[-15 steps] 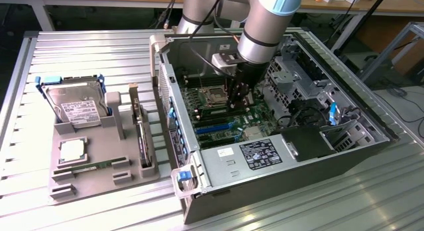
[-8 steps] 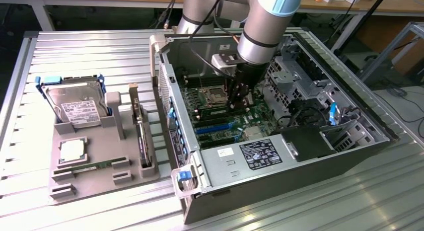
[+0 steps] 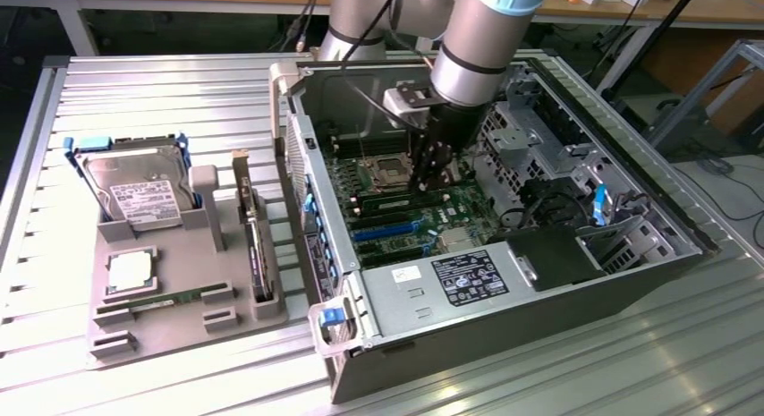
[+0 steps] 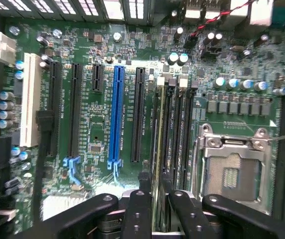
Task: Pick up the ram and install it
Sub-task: 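Insert the ram into the slot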
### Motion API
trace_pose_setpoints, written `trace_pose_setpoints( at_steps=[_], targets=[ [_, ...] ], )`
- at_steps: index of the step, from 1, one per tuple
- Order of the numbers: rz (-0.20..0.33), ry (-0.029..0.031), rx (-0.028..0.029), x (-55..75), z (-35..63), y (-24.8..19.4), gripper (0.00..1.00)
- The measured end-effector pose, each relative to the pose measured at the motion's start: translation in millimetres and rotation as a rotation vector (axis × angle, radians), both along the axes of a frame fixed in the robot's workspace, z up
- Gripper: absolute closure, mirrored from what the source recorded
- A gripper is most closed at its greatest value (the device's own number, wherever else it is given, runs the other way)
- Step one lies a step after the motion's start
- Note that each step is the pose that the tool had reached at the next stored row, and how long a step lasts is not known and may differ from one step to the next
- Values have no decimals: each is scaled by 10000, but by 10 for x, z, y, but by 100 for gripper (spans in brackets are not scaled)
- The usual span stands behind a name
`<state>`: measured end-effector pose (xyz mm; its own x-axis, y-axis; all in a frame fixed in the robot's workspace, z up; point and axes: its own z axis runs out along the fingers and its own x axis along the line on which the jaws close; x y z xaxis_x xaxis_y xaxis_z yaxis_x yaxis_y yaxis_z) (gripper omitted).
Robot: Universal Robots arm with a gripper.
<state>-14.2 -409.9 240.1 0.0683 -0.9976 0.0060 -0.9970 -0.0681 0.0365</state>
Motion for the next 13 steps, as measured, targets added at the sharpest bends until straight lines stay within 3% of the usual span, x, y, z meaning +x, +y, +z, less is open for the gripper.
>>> trace_pose_setpoints(
  at_steps=[5,6,7,9,13],
  targets=[
    [2,1,-25,0,282,0,78],
    [0,0,-51,0,328,6,79],
    [0,3,-180,0,373,25,86],
    [1,26,-284,1,472,36,90],
    [0,27,-291,0,472,36,90]
  ],
)
